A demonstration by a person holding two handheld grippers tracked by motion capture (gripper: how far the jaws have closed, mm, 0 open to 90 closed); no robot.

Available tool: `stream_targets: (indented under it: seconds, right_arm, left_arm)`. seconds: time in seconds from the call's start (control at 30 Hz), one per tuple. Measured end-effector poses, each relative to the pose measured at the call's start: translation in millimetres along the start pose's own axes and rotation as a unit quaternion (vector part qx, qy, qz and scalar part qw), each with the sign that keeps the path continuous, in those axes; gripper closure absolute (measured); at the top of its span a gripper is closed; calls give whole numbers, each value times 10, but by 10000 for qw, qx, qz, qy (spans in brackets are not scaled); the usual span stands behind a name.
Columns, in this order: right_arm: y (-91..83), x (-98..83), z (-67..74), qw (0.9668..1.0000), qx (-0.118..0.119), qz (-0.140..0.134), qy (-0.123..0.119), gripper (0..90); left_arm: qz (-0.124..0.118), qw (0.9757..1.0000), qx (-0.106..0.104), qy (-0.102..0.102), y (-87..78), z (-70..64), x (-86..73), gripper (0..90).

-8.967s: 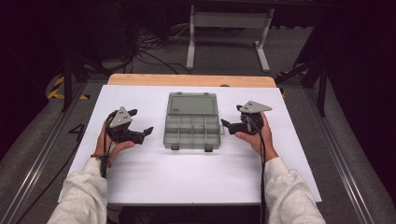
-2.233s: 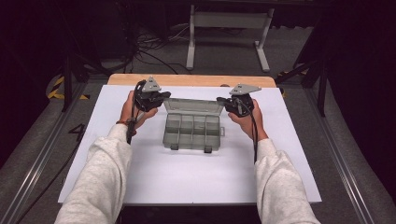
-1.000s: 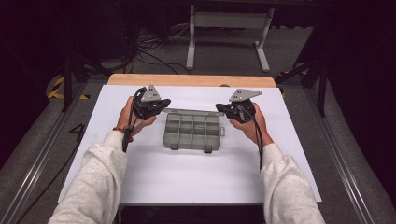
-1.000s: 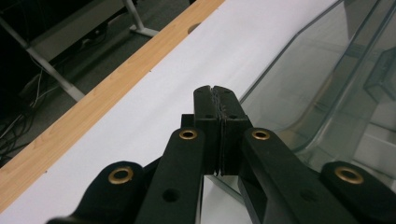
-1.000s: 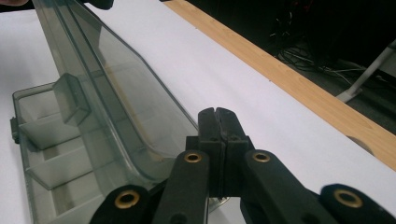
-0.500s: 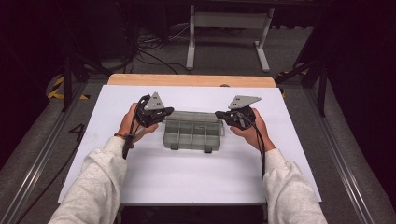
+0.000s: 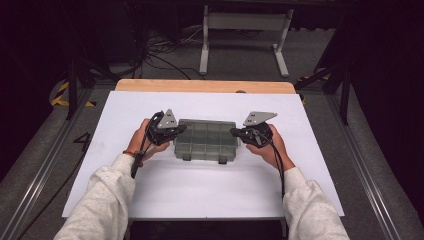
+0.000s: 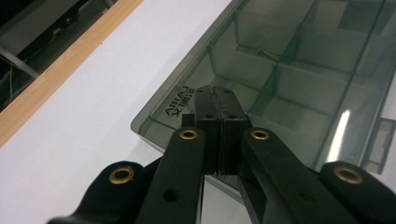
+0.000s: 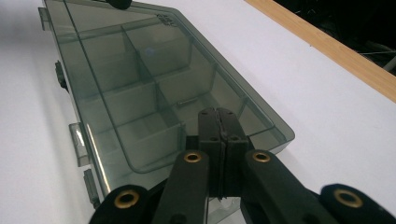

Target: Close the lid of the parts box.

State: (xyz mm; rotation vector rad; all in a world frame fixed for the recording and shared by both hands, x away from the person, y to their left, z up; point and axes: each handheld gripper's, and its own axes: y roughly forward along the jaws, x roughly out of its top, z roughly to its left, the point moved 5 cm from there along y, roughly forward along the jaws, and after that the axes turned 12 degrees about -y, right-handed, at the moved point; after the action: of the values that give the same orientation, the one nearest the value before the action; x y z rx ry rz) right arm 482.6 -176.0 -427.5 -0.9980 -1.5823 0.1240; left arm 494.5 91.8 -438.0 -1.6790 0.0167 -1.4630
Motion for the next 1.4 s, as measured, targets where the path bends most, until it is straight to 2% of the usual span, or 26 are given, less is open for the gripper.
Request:
stream_targets:
  seconds: [0.37, 0.63, 0.87, 0.93, 1.17, 1.4]
  right_arm:
    - [-24, -37, 82, 10000, -18, -10, -51, 900]
    - [-27, -91, 209, 9999, 114, -74, -9, 900]
    - [-18, -132, 306, 9998, 122, 26, -144, 900]
    - [-16, -136, 315, 9998, 132, 30, -153, 900]
    - [-26, -146, 356, 9998, 130, -12, -174, 900]
    - [-12, -168, 393, 9996, 150, 39, -230, 900]
  left_arm:
    - [-56, 9999, -135, -62, -17, -68, -63, 893]
    - [-26, 9998, -201, -45, -76, -120, -177, 893]
    - [-20, 9997, -229, -105, -90, -144, -258, 890]
    - [-25, 9997, -235, -64, -92, -150, -260, 890]
    - [-133, 9994, -289, -157, -108, -160, -296, 889]
    - [-135, 9992, -342, -184, -99, -169, -333, 887]
